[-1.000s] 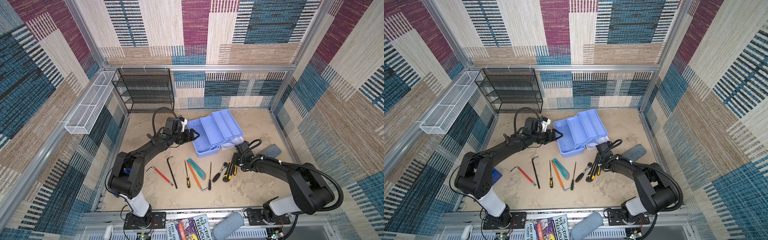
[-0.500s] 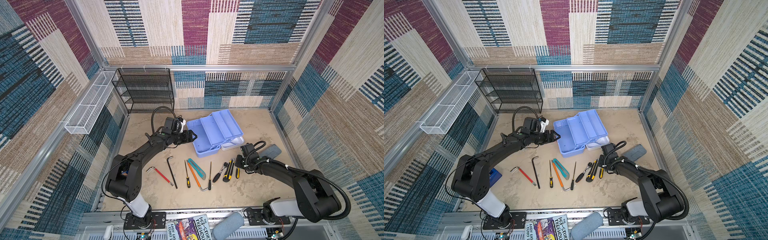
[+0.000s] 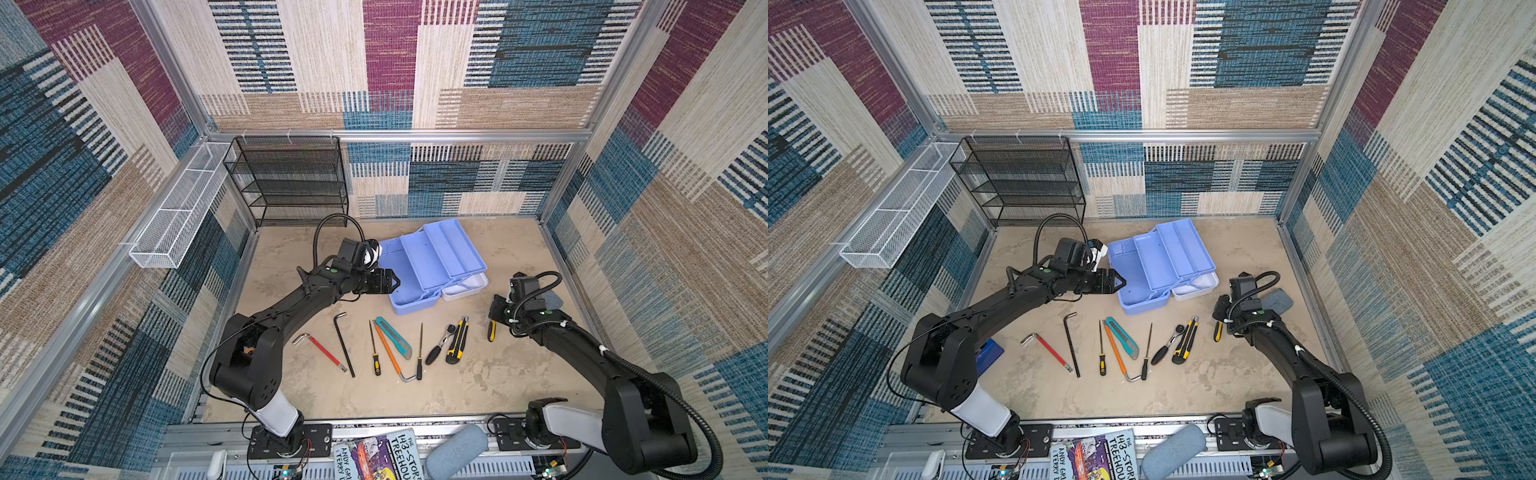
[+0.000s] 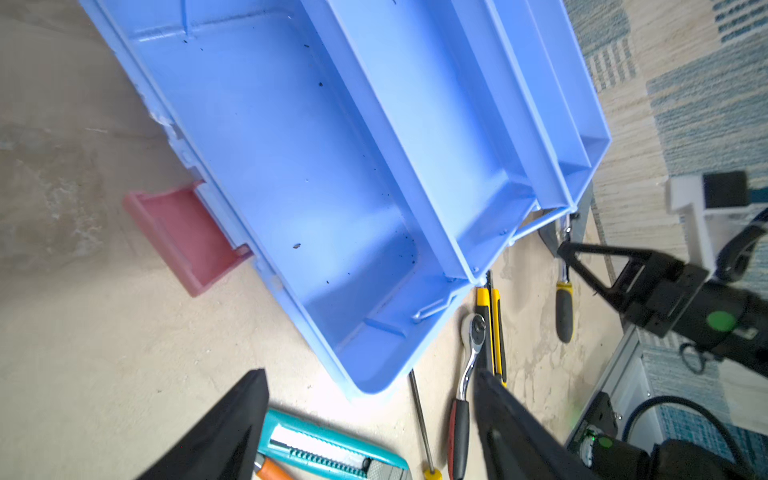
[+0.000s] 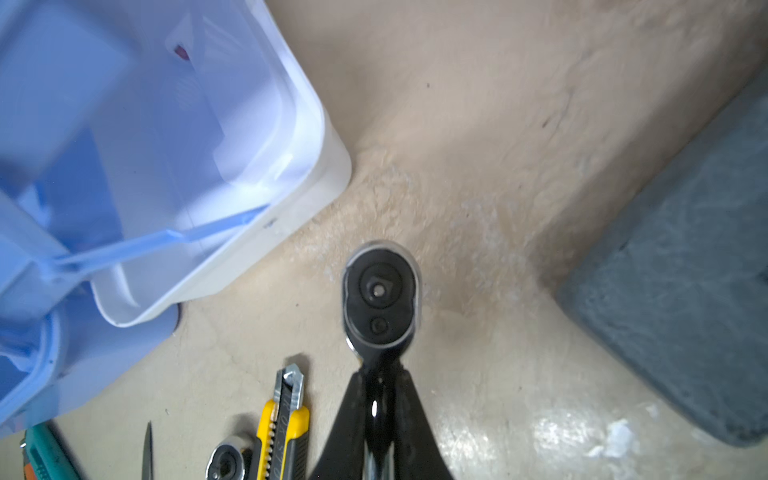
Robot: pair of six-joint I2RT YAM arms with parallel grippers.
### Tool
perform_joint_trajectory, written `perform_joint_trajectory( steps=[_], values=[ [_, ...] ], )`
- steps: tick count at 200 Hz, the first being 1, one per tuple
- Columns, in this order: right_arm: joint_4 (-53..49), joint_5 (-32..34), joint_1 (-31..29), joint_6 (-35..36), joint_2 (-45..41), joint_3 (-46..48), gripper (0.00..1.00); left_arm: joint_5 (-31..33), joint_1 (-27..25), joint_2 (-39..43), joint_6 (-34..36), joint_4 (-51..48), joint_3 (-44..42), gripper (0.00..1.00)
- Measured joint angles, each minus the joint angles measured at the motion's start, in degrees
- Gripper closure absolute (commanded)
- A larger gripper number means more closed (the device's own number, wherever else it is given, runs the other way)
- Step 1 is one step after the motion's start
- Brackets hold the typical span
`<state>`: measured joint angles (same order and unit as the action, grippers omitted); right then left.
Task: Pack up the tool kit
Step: 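Carry the ratchet over the top lavender tray with the right gripper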
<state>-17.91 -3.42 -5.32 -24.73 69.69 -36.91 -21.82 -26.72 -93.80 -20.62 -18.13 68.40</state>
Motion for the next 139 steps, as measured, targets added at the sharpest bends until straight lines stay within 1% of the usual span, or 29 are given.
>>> perform_joint_trajectory(
  steps=[32, 54, 97, 139],
  values=[
    [-0.35, -3.13, 3.41, 4.37, 0.22, -4.39, 0.90, 1.18, -2.14, 0.04, 2.43, -1.88, 0.81, 0.19],
    [-0.35, -4.87, 4.92, 7.17, 1.86, -8.59, 0.90, 2.12, -3.19, 0.09, 2.99, -2.47, 0.94, 0.19],
    [-0.31, -8.70, 5.03, 10.88, 6.71, -17.18, 0.93, 3.63, -5.68, 1.07, 3.58, -4.02, -0.04, 0.19],
    [1.05, -14.80, 5.01, 12.13, 12.17, -24.55, 0.95, 4.55, -7.96, 1.49, 3.85, -4.76, -0.96, 0.19]
  ],
)
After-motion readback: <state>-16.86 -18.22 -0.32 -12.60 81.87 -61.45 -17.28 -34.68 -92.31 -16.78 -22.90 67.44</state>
